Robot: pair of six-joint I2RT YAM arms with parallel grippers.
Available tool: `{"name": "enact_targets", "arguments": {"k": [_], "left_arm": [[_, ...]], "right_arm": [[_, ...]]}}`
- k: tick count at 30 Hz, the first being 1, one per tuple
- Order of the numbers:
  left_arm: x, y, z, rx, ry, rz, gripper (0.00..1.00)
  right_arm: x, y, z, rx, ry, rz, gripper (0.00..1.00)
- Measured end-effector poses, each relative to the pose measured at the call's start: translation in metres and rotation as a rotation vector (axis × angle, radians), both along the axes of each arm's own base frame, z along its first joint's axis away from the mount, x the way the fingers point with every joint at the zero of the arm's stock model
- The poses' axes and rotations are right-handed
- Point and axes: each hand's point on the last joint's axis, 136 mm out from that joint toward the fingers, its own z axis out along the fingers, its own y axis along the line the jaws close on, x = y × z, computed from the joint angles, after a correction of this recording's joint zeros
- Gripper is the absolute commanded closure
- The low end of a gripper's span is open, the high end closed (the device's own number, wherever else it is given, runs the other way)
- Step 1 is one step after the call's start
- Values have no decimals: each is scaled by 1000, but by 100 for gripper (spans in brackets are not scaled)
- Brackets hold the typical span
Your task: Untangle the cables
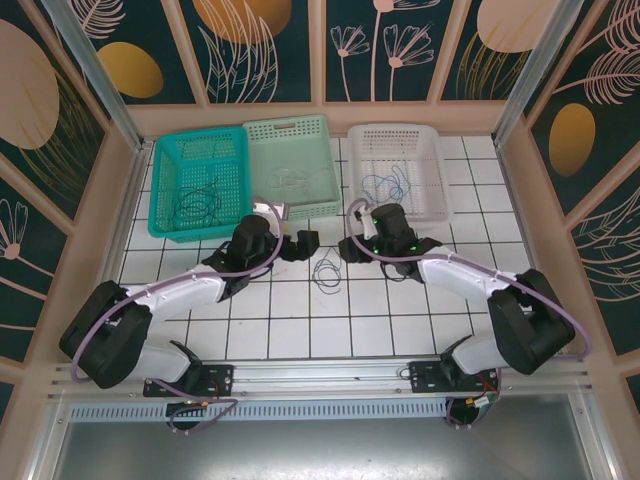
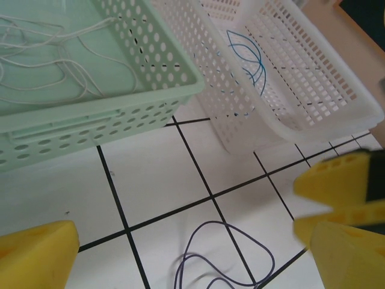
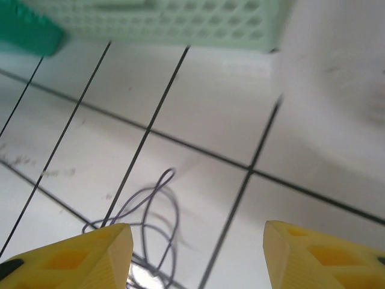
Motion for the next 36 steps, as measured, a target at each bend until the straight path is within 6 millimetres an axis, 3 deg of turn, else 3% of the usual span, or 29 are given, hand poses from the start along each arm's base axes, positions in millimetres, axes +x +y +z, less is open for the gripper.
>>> {"name": "enact_targets", "arguments": {"k": [4,9,14,18,21,23,26,36], "left_arm": [[0,2,11,-16,-24,9,2],[-1,3,11,-16,-24,9,2],[-2,4,7,-11,-18,9,1],[-2,4,7,-11,-18,9,1],[-3,4,7,-11,-17,9,1],[-3,4,7,-10,-16,8,1],[-3,4,6,-10,-15,7,2],[-10,-12,18,-81,-25,-82,2]], "right_arm": [[-14,14,-17,-14,49,55,42],[-17,16,-31,-39,81,66,48],[-16,16,-49,-72,116,59,72],[-12,18,-49,-81,100,52,97],[-8,17,-40,-89,63,44,100],[-5,16,-26,-79,22,30,100],[-2,12,12,-50,-78,15,100],[-4,9,157,23,-455,-17,100]]}}
